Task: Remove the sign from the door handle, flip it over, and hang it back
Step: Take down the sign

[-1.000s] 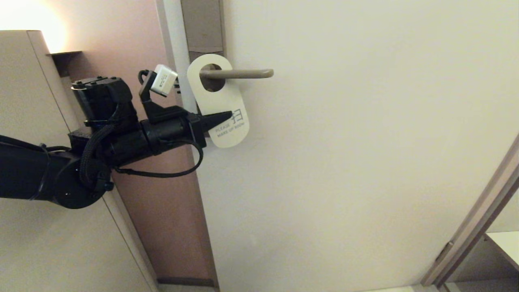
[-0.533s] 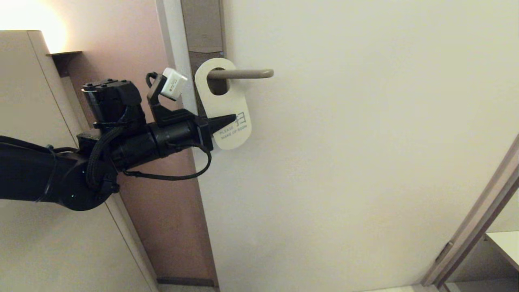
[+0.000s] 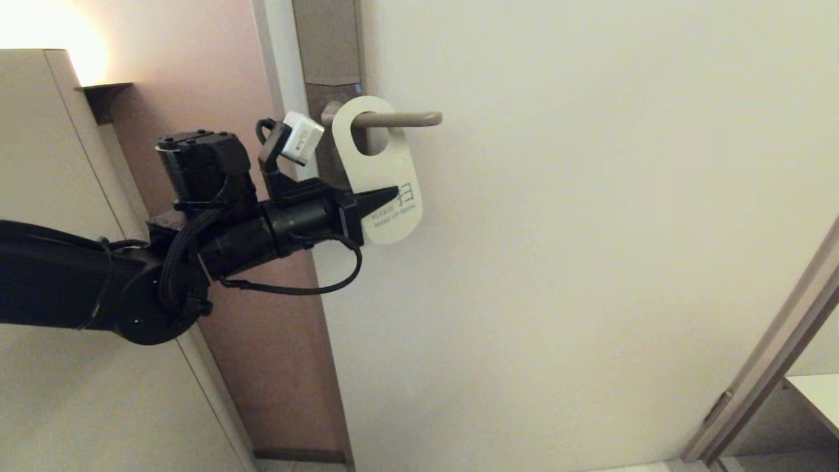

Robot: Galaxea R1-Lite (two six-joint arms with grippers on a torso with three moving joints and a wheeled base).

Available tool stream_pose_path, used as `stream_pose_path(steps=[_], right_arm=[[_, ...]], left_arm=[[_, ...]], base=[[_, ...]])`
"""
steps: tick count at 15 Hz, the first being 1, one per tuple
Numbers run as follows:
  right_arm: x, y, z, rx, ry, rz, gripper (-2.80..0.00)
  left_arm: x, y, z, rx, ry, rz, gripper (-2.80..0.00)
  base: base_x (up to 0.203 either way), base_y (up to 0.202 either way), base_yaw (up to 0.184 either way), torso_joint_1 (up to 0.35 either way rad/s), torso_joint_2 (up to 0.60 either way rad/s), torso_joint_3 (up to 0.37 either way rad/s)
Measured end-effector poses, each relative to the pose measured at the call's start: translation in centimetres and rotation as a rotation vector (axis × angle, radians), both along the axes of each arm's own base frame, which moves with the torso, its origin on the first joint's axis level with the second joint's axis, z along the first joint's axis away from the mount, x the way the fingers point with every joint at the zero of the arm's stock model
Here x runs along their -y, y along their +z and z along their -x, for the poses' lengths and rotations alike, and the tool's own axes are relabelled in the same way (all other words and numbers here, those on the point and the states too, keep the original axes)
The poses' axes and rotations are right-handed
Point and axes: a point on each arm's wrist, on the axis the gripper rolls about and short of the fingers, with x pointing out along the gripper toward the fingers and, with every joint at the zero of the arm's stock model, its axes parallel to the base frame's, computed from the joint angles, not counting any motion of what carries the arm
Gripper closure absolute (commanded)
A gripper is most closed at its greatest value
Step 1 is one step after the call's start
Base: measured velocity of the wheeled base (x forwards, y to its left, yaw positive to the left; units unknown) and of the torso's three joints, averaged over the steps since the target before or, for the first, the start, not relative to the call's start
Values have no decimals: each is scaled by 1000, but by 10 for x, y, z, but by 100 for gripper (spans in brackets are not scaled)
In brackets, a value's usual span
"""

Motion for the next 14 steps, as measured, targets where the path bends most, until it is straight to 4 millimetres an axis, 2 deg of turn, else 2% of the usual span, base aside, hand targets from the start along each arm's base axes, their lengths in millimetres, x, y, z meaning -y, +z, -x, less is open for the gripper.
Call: stream_pose_path(steps=[5,14], right_arm=[[0,0,0,0,0,0,0],[0,0,0,0,0,0,0]], left_arm=[[14,7,-9,30,-26,16,0],[38,7,-12,39,-78,24,0]], base=[[0,0,0,0,0,0],[0,0,0,0,0,0]])
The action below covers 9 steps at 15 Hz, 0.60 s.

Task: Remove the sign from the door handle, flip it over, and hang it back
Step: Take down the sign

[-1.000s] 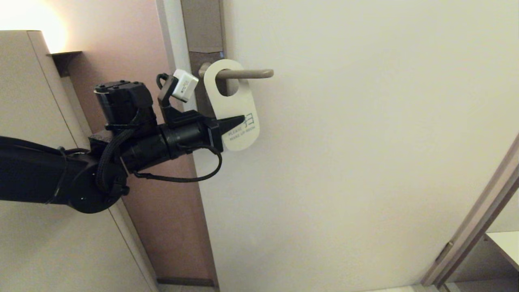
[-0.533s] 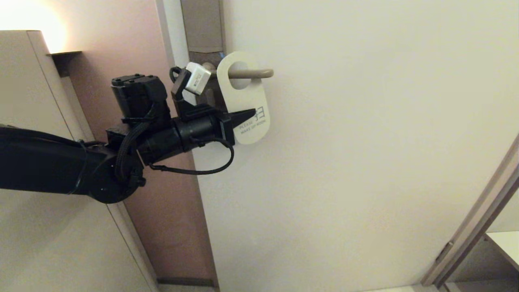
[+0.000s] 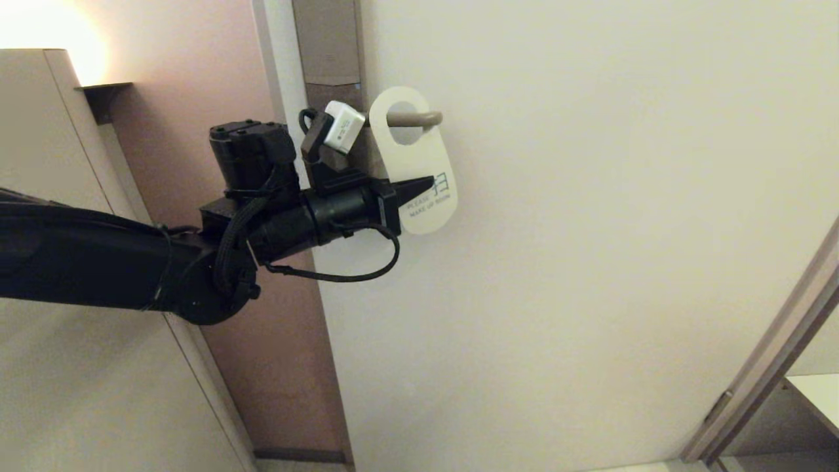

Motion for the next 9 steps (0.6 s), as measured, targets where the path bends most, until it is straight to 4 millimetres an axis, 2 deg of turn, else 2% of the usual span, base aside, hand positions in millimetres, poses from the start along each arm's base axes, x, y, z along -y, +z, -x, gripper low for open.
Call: stream_pose_path(steps=[9], right_arm=[[0,0,0,0,0,1,0]], left_arm=[[14,-16,-13,-22,-14,-15,0]], base=[[0,0,0,0,0,0]])
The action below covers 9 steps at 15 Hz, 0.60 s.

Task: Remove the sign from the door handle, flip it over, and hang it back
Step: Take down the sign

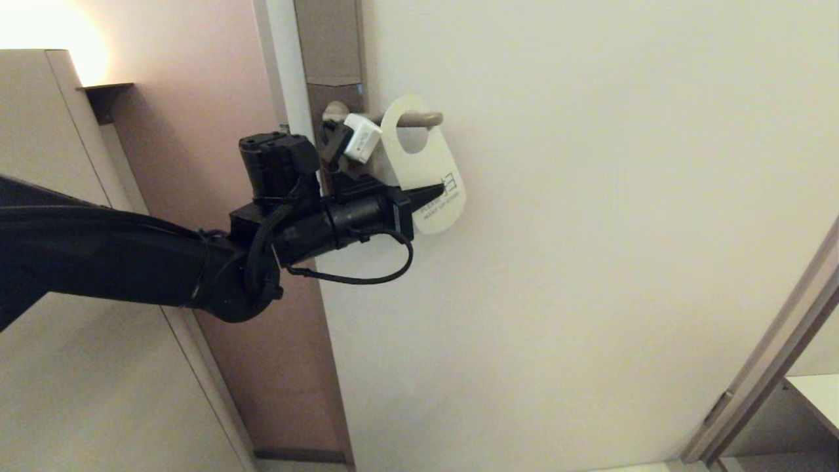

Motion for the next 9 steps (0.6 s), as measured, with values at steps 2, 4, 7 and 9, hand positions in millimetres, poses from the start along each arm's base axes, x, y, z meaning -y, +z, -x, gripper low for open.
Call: stream_pose_path(steps=[2,4,7,9], right_arm=[[0,0,0,0,0,0,0],[0,0,0,0,0,-1,0],[0,0,0,0,0,0,0],[0,0,0,0,0,0,0]], left_arm=[[6,-2,-1,-3,-11,0,0],[13,-2,-2,3,-26,3,0],[21,-3,-3,3,-40,2,0],[26,-4,-3,2,-49,2,0]], base=[[0,0,0,0,0,0],[0,0,0,0,0,0],[0,0,0,0,0,0],[0,0,0,0,0,0]])
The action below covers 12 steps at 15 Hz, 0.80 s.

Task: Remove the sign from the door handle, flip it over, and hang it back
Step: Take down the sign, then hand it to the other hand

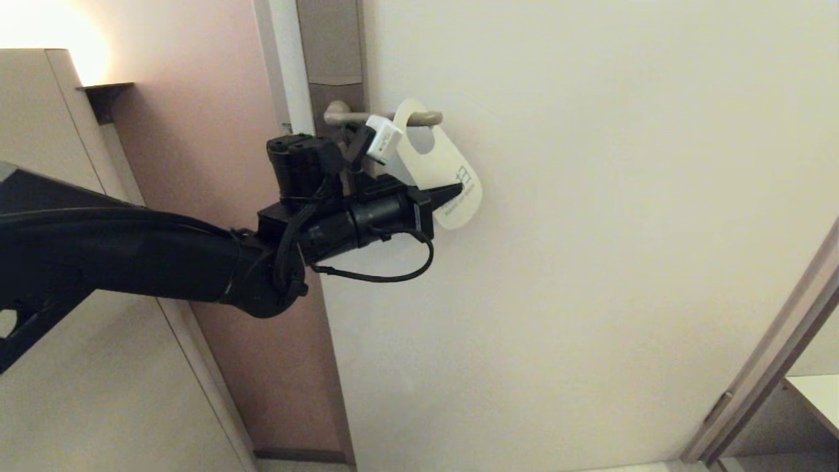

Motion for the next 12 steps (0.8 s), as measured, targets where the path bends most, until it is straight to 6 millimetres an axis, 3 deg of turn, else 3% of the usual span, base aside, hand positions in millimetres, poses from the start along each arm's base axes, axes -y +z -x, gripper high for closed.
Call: stream_pose_path(steps=[12], right_arm=[[0,0,0,0,0,-1,0]], left_arm=[[21,4,6,4,-57,1,0]], base=[[0,0,0,0,0,0]])
